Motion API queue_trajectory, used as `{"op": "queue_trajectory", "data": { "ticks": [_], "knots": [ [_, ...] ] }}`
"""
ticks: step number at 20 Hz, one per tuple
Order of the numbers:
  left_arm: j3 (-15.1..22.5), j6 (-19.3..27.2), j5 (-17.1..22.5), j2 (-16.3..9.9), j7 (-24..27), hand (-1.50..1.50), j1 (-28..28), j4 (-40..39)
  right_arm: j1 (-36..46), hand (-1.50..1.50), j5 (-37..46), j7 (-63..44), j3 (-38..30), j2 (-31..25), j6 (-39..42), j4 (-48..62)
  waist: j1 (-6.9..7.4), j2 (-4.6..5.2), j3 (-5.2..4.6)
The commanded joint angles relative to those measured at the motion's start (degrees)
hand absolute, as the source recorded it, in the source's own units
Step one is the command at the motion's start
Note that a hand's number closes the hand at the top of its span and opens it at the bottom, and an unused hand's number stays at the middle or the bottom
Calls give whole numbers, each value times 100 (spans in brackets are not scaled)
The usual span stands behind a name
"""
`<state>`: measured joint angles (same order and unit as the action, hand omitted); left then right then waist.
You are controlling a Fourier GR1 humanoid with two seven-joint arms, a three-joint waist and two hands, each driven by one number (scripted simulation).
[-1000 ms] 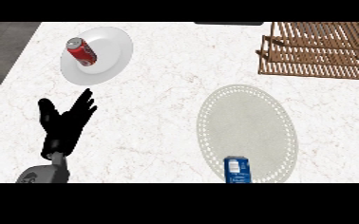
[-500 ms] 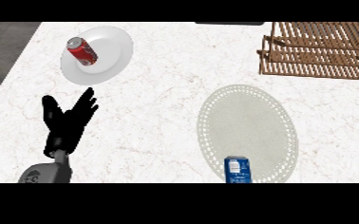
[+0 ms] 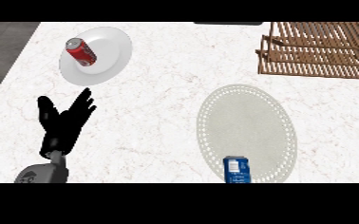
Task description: Pick the lemon from the placemat and place it in the tiered shelf
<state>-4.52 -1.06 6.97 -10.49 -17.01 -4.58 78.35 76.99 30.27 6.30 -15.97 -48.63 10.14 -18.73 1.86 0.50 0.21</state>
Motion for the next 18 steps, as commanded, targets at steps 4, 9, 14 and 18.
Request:
{"op": "queue_trajectory", "data": {
  "ticks": [4, 9, 14, 18],
  "knots": [
    [124, -28, -159, 87, 194, 0, 192, -214, 224, -150, -740, -164, -834, -199, 67, 376, 18, 30, -15],
    [-64, 8, -9, 29, -11, 0, 34, -185, 321, -150, -1263, -388, -1362, -97, -60, 530, 18, 22, -15],
    [-140, -64, 14, -73, -26, 0, -166, -297, 544, -150, -1397, -736, -1594, -415, -709, 462, 43, 49, -18],
    [22, -47, -49, 95, 84, 0, 42, -142, 272, -150, -1319, -831, -1657, -1101, -970, 545, 73, 71, -12]
  ]
}}
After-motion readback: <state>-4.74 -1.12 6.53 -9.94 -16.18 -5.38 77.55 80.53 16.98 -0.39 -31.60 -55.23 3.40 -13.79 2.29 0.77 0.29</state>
